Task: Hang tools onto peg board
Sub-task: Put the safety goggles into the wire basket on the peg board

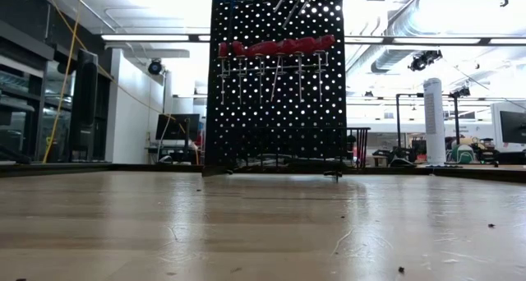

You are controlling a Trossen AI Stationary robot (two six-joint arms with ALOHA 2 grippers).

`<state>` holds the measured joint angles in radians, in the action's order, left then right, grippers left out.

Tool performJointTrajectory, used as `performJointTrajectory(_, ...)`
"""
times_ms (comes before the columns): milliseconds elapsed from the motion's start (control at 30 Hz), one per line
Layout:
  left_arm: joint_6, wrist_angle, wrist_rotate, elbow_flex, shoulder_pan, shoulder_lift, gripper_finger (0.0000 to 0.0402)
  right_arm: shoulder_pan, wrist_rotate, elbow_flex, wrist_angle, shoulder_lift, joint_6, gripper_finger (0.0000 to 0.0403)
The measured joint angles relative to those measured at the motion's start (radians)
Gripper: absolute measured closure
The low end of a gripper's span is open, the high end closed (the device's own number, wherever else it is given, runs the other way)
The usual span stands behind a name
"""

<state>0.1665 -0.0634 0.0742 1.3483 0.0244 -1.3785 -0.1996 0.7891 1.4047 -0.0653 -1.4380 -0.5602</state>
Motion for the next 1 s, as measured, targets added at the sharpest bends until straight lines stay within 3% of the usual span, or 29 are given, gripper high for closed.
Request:
performJointTrajectory(67,-0.002,-0.096,0.021,0.002,0.002,0.008,0.0401,0.0,-0.003,0.0,0.021,0.004,-0.001,0.0403)
performJointTrajectory(167,-0.02,-0.372,0.123,-0.002,-0.01,0.069,0.0401,0.011,-0.021,0.0,0.183,0.03,0.057,0.0403)
performJointTrajectory(300,-0.108,-0.536,0.153,-0.042,-0.064,0.203,0.0401,0.046,-0.183,0.0,0.529,0.059,0.183,0.0403)
performJointTrajectory(400,-0.198,-0.486,0.14,-0.155,-0.084,0.329,0.0401,0.081,-0.463,0.0,0.729,0.05,0.203,0.0403)
performJointTrajectory(567,-0.382,-0.303,0.181,-0.382,-0.09,0.528,0.0401,0.144,-0.881,0.0,0.77,-0.03,0.166,0.0403)
performJointTrajectory(767,-0.511,-0.235,0.181,-0.496,-0.086,0.624,0.0401,0.159,-0.921,0.0,0.79,-0.168,0.099,0.0403)
performJointTrajectory(933,-0.484,-0.223,0.198,-0.499,-0.086,0.62,0.0401,0.157,-1.103,0.0,0.791,-0.242,-0.005,0.0403)
performJointTrajectory(1000,-0.479,-0.223,0.198,-0.499,-0.086,0.617,0.0401,0.146,-1.124,0.0,0.799,-0.267,-0.077,0.0403)
